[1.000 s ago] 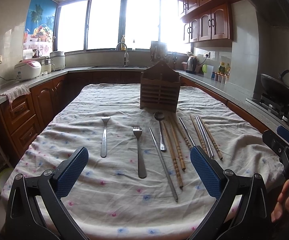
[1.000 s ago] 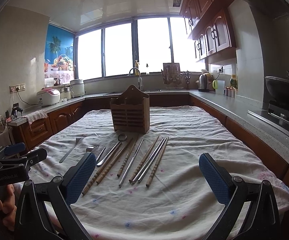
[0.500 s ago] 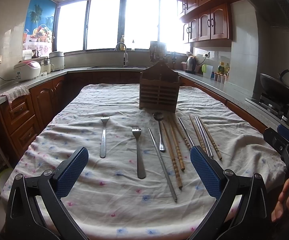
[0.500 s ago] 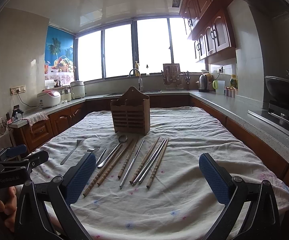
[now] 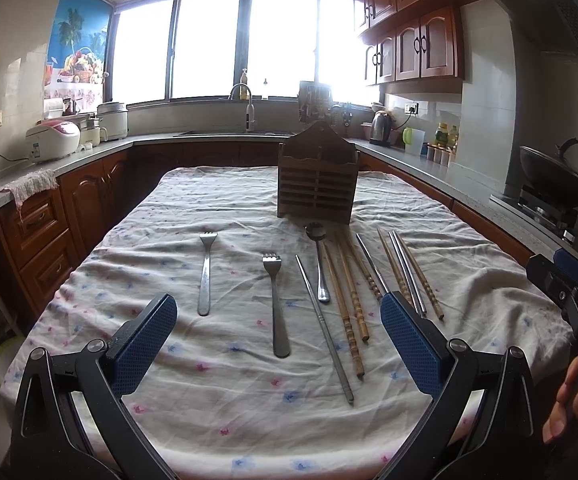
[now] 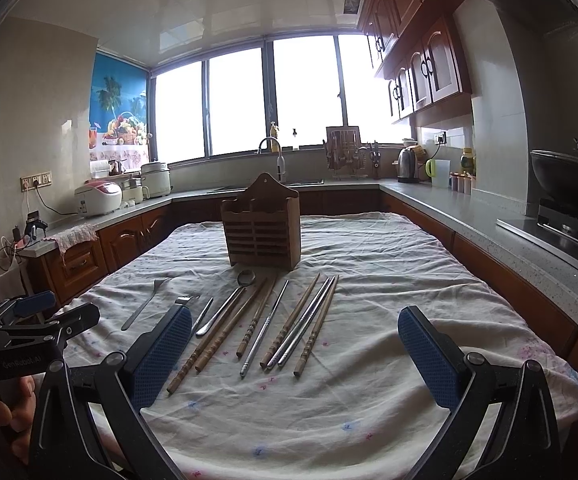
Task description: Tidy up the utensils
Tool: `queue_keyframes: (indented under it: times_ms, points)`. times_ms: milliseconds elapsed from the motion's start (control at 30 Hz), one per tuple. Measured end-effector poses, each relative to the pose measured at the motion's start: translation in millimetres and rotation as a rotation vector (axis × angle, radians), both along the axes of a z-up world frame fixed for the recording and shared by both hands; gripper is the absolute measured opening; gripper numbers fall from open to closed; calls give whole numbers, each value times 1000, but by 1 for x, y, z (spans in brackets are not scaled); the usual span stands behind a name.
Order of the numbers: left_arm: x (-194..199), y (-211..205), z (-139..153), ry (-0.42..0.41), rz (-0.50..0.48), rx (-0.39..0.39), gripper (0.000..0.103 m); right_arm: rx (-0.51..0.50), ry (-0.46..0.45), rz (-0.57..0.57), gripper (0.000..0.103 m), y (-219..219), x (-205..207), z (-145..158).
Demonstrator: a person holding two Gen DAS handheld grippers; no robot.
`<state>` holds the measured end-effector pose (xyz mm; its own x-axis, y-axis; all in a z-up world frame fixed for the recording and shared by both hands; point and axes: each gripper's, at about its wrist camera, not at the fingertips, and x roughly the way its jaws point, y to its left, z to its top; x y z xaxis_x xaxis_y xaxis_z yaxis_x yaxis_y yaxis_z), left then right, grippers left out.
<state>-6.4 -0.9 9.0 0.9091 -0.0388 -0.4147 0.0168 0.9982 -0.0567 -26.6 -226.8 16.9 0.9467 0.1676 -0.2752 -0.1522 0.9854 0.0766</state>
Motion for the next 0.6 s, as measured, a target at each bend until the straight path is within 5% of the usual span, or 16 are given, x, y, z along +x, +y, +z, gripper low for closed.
queue_keyframes:
  times_ms: [600]
  points:
    - [46, 7, 0, 114, -24, -45, 103, 36, 84, -5, 103, -5, 31, 3]
